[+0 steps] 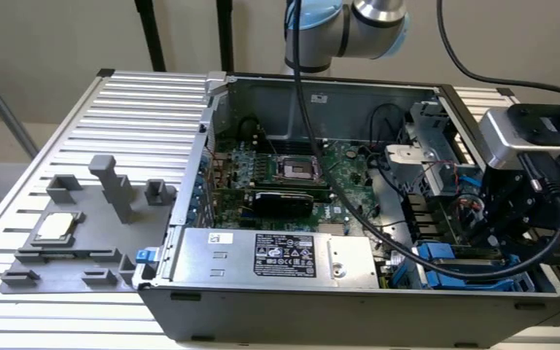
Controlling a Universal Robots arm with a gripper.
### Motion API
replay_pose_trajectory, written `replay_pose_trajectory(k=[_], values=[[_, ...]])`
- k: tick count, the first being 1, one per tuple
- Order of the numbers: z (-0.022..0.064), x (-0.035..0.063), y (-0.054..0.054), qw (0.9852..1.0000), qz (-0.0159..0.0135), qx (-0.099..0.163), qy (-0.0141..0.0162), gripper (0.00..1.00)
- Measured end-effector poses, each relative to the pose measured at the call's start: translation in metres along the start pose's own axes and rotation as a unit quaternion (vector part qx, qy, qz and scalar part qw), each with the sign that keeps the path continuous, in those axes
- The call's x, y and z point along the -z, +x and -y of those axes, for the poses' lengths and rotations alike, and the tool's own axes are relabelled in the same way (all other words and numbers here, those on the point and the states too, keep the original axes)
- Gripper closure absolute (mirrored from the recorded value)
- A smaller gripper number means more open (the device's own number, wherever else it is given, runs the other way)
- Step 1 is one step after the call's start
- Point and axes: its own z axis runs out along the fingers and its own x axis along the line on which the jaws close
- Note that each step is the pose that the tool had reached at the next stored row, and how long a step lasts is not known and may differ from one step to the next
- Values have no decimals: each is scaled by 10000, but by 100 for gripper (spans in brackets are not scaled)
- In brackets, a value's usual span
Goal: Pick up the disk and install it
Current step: 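Insert the first disk wire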
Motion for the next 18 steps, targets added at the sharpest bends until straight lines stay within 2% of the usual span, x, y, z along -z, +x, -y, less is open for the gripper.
replay_pose_trajectory(k=[2, 4, 5, 6, 8, 11, 14, 18], values=[[0, -1, 0, 10000, -45, -75, 9, 84], [0, -1, 0, 9998, -140, -113, 15, 84], [0, -2, -1, 9998, -175, -121, 16, 84], [0, -3, -4, 9997, -197, -127, 16, 84], [0, -6, -28, 9997, -229, -130, 17, 84], [-2, -16, -82, 9996, -263, -131, 19, 84], [2, -27, -86, 9994, -305, -131, 22, 84], [8, -44, -89, 9994, -334, -132, 24, 84]])
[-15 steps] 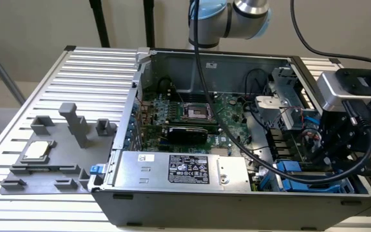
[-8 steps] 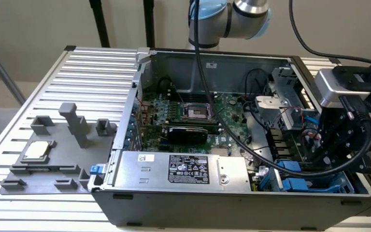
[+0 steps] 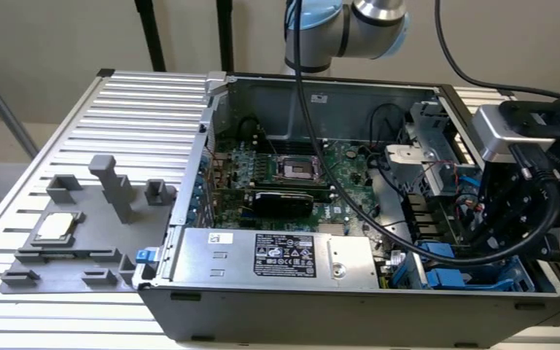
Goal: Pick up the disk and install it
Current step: 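Insert the first disk wire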
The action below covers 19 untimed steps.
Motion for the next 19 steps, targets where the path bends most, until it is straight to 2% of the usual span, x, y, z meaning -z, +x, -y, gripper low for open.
replay_pose_trajectory(k=[7, 13, 19], values=[[5, -21, -26, 10000, -17, 1, 1, 84], [11, -41, -35, 10000, -50, 0, 3, 84], [20, -79, -41, 10000, -69, 0, 4, 84]])
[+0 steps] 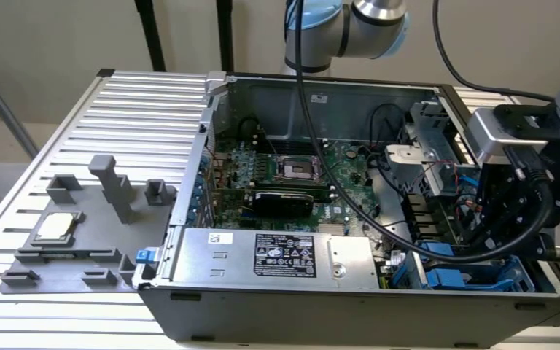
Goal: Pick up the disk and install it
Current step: 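Insert the first disk wire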
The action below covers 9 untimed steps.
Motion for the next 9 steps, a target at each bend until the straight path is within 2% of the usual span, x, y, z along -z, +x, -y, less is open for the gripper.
replay_pose_trajectory(k=[3, 5, 6, 7, 9], values=[[1, -9, -1, 10000, -2, 0, 1, 84], [2, -21, -2, 10000, 12, 1, -1, 82], [2, -5, -2, 10000, 6, 1, -5, 82], [2, 22, -1, 10000, -1, 0, -10, 76], [0, 63, 3, 10000, -1, -1, -19, 76]])
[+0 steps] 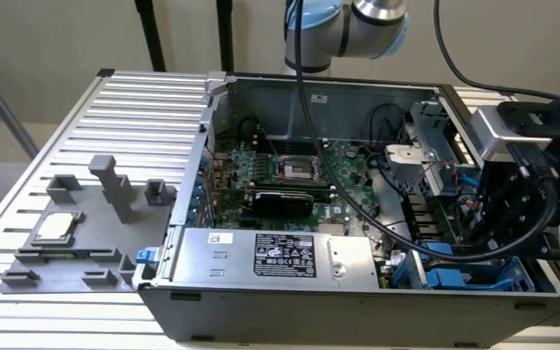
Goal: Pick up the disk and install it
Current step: 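Insert the first disk wire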
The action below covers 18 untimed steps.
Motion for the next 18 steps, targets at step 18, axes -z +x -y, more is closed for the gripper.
replay_pose_trajectory(k=[18], values=[[-365, 61, 42, 10000, 51, 6, -7, 76]])
